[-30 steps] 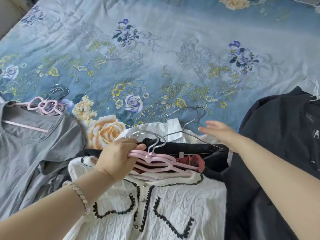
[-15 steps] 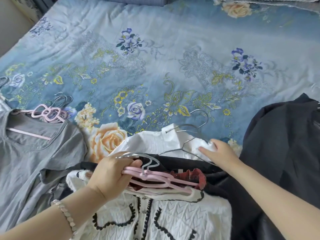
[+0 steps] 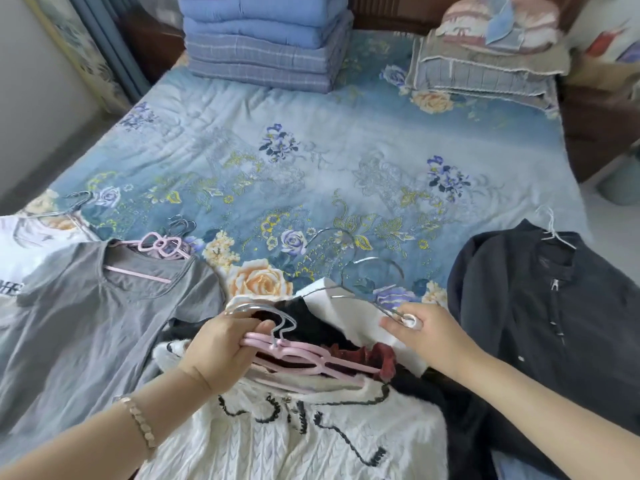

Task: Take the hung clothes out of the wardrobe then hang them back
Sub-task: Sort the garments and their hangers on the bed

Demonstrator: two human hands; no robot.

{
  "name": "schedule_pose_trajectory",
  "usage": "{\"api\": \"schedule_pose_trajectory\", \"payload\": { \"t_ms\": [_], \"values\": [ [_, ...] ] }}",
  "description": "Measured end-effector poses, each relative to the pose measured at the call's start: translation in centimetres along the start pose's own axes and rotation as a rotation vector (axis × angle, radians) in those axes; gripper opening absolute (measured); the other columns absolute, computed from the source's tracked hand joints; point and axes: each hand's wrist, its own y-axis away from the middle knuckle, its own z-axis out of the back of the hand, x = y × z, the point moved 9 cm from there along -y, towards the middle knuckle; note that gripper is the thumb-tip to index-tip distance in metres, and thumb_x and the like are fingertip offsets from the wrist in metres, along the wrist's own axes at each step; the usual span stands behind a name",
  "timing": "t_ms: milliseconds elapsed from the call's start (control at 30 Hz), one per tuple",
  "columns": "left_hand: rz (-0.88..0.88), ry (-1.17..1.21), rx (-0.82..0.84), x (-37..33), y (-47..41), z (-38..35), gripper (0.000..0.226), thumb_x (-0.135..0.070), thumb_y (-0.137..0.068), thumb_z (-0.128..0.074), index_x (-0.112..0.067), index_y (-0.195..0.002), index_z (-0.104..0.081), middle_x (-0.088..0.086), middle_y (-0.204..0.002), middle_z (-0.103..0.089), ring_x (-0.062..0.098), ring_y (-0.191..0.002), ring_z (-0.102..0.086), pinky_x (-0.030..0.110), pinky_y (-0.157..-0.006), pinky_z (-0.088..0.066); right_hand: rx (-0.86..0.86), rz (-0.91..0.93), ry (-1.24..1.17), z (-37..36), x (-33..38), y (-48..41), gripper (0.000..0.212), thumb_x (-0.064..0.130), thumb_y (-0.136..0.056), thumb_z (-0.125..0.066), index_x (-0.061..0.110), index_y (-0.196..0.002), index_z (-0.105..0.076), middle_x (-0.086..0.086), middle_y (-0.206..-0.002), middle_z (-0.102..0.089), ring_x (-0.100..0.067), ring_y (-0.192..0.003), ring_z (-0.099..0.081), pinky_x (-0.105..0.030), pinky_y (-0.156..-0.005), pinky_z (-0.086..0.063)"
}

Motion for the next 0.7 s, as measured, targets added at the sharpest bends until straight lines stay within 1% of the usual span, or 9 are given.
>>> {"api": "schedule_pose_trajectory", "payload": {
  "t_ms": [67,100,167,267,333,367,500,600,700],
  "values": [
    [-0.073,0.013,-0.034,-1.7,1.6,3.0,0.030,-0.042,-0.088,-0.037,-0.022,-0.071,-0.051,0.000,-0.056,-0.059,0.018,-0.076,-0.053,0.001,-0.064,-0.039,-0.091,-0.018,0.001,1.3,2.5,1.3,0.045,0.032,-0.084,-0.066,0.005,-0.056,-0.045,-0.003,-0.062,-0.055,-0.010,-0.061,-0.050,-0.028,-0.065,-0.039],
    [-0.116,0.045,-0.031,-2.5,2.6,4.4,0.044,-0.051,-0.094,-0.033,-0.022,-0.068,-0.054,-0.003,-0.068,-0.065,0.014,-0.083,-0.056,-0.004,-0.073,-0.037,-0.140,-0.019,0.011,2.0,3.6,1.9,0.048,0.034,-0.084,-0.065,0.009,-0.053,-0.038,-0.002,-0.054,-0.042,-0.013,-0.052,-0.040,-0.028,-0.057,-0.032],
    [-0.096,0.117,-0.053,-2.8,3.9,7.0,0.052,-0.056,-0.092,-0.034,-0.021,-0.068,-0.063,-0.010,-0.090,-0.068,0.005,-0.086,-0.059,0.006,-0.077,-0.043,-0.221,0.003,0.043,3.4,5.9,2.9,0.052,0.035,-0.086,-0.063,0.017,-0.053,-0.026,0.002,-0.054,-0.020,-0.014,-0.049,-0.022,-0.029,-0.052,-0.018],
    [-0.035,0.049,-0.089,-2.0,4.9,9.0,0.030,-0.037,-0.073,-0.033,-0.017,-0.064,-0.053,-0.011,-0.049,-0.049,0.009,-0.056,-0.051,0.025,-0.049,-0.037,-0.268,0.012,0.020,4.5,7.1,3.4,0.050,0.034,-0.085,-0.064,0.020,-0.051,-0.031,0.003,-0.053,-0.021,-0.014,-0.051,-0.020,-0.031,-0.053,-0.018],
    [-0.003,0.037,-0.093,-1.7,4.6,9.3,0.032,-0.037,-0.068,-0.031,-0.022,-0.042,-0.042,-0.013,-0.041,-0.041,0.007,-0.046,-0.045,0.024,-0.045,-0.031,-0.280,-0.022,0.012,4.7,6.5,2.9,0.043,0.034,-0.084,-0.067,0.021,-0.054,-0.038,0.004,-0.053,-0.027,-0.013,-0.051,-0.025,-0.028,-0.052,-0.021],
    [-0.003,0.035,-0.083,-1.5,4.4,8.9,0.032,-0.037,-0.068,-0.031,-0.026,-0.041,-0.045,-0.011,-0.040,-0.041,0.012,-0.046,-0.044,0.025,-0.044,-0.030,-0.277,-0.038,0.023,4.6,6.0,2.3,0.041,0.034,-0.083,-0.067,0.021,-0.056,-0.040,0.005,-0.054,-0.029,-0.013,-0.051,-0.027,-0.027,-0.052,-0.022],
    [-0.002,0.018,-0.032,-0.8,3.1,5.8,0.044,-0.035,-0.071,-0.033,-0.005,-0.047,-0.054,-0.004,-0.039,-0.040,0.025,-0.053,-0.041,0.028,-0.044,-0.028,-0.262,-0.100,0.011,4.2,3.2,-1.4,0.045,0.033,-0.092,-0.055,0.016,-0.058,-0.031,0.003,-0.056,-0.028,-0.014,-0.054,-0.029,-0.028,-0.053,-0.023],
    [0.032,0.023,-0.046,0.0,1.7,3.5,0.050,-0.044,-0.078,-0.031,-0.014,-0.048,-0.057,0.001,-0.039,-0.044,0.022,-0.058,-0.047,0.025,-0.046,-0.029,-0.317,-0.189,0.030,5.7,-0.5,-4.9,0.045,0.032,-0.098,-0.041,0.015,-0.059,-0.028,-0.001,-0.058,-0.032,-0.021,-0.065,-0.036,-0.031,-0.060,-0.026],
    [0.065,0.040,-0.056,0.8,-0.3,2.7,0.067,-0.062,-0.086,-0.024,-0.017,-0.050,-0.057,-0.014,-0.035,-0.039,0.009,-0.051,-0.048,0.019,-0.046,-0.029,-0.370,-0.267,0.083,7.8,-3.8,-7.5,0.046,0.031,-0.099,-0.039,0.015,-0.057,-0.029,-0.002,-0.058,-0.035,-0.024,-0.071,-0.039,-0.031,-0.064,-0.027]
  ]
}}
